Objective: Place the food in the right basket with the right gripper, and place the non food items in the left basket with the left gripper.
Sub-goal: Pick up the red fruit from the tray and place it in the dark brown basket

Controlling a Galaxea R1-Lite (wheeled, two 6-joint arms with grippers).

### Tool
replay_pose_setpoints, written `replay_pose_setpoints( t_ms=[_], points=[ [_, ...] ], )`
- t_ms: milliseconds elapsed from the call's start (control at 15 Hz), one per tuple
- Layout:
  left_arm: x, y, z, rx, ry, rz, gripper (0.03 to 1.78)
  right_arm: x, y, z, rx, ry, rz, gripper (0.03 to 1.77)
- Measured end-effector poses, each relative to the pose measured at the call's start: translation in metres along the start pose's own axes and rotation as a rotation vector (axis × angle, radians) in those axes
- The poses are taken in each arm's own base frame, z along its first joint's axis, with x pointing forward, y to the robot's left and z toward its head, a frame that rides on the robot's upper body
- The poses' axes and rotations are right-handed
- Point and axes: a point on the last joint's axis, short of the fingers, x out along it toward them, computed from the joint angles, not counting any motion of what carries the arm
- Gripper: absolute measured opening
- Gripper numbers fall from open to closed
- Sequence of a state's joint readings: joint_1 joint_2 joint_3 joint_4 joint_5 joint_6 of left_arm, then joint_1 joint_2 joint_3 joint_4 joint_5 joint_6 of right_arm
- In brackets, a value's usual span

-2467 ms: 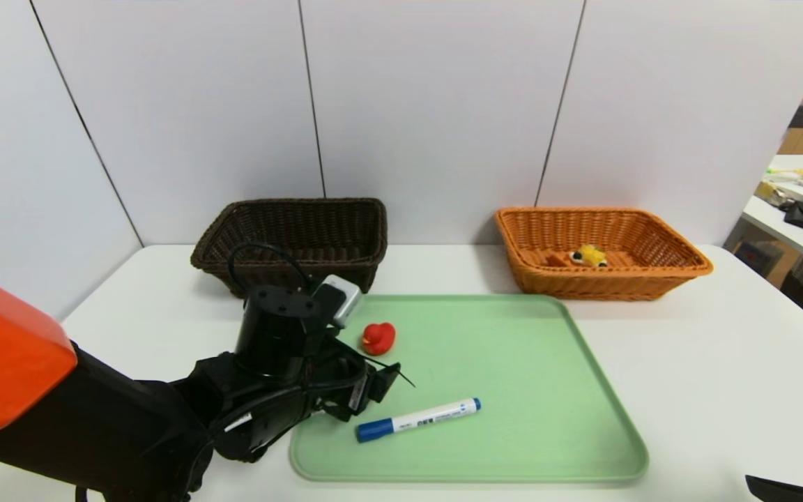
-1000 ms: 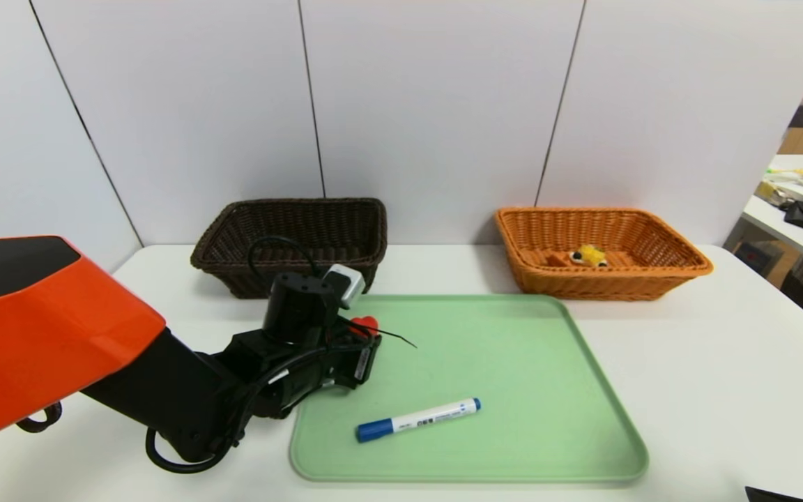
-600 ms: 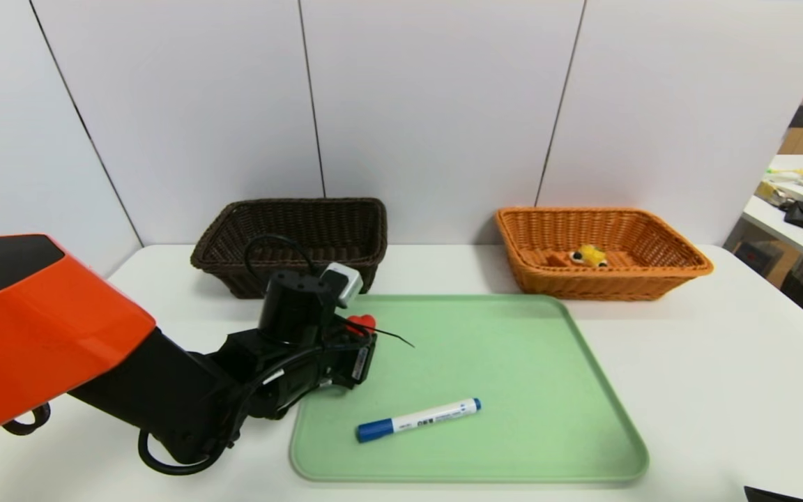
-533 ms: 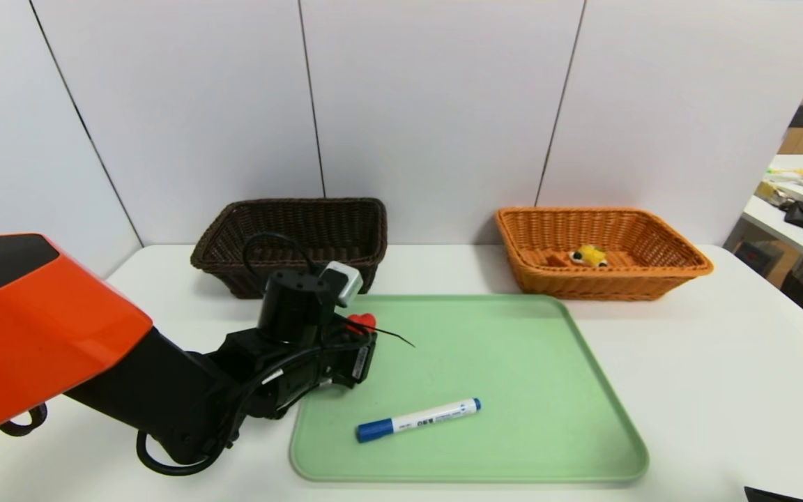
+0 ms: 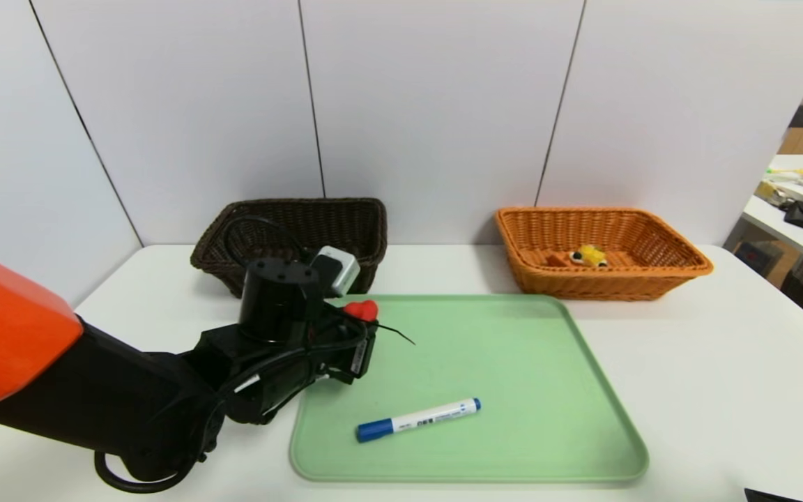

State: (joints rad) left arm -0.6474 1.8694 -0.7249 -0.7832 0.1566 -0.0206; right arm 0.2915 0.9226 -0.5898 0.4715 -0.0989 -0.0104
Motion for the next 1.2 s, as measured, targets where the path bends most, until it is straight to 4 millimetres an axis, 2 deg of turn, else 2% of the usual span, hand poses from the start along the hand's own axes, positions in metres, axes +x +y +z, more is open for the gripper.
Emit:
replay_pose_setpoints(
  t_ms=[333, 667, 933, 1200],
  points=[
    [-0.031, 0.006, 0.024, -0.006, -0.041, 0.029, 0.65, 0.0, 0.0, 0.0, -0.003, -0.001, 0.003, 1.7],
    [-0.048, 0.037, 0.074, -0.03, -0.132, 0.119, 0.64, -0.001, 0.001, -0.001, -0.007, -0.003, 0.006, 1.7],
    [-0.05, 0.065, 0.112, -0.048, -0.186, 0.197, 0.64, -0.002, 0.001, -0.003, -0.01, -0.006, 0.01, 1.7],
    [-0.037, 0.082, 0.136, -0.054, -0.136, 0.24, 0.63, -0.003, 0.001, -0.004, -0.012, -0.011, 0.013, 1.7]
  ],
)
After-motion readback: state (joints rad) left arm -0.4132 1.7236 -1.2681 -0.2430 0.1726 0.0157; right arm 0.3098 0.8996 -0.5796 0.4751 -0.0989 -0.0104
